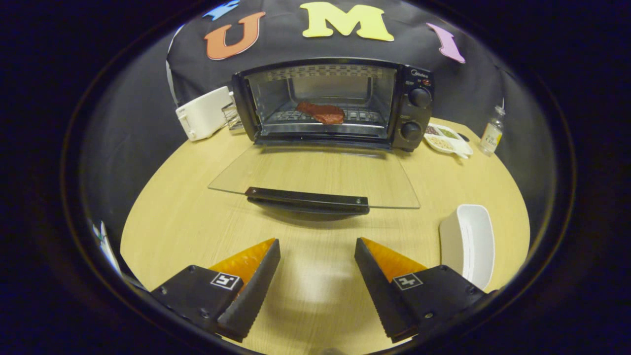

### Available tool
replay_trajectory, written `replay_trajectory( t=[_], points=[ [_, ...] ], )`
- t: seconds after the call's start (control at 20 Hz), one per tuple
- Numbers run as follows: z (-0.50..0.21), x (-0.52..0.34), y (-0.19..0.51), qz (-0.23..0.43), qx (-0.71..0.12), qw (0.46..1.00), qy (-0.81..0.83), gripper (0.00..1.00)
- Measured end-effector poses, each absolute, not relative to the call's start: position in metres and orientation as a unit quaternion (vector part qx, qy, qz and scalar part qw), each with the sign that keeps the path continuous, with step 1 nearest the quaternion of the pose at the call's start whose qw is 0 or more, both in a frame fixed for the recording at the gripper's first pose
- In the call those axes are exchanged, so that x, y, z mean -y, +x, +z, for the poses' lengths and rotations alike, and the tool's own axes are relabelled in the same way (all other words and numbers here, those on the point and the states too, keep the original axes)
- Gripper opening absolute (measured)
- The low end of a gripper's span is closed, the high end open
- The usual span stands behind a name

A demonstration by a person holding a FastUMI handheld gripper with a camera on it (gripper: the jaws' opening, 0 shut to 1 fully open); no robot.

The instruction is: Open the toaster oven, put the food inside, and close the toaster oven door.

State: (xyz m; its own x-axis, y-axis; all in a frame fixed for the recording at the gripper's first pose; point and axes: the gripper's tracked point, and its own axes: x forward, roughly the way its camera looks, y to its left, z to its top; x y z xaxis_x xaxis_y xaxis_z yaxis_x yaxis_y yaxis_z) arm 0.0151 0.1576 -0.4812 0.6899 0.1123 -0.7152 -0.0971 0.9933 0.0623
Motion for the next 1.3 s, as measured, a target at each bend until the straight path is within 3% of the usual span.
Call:
replay_trajectory(
  t=[0.6,1.3],
  points=[
    [-0.490,-0.160,0.044,0.057,-0.387,0.920,0.001,0.98],
    [-0.406,-0.159,0.087,0.067,-0.353,0.933,0.020,0.97]
  ],
)
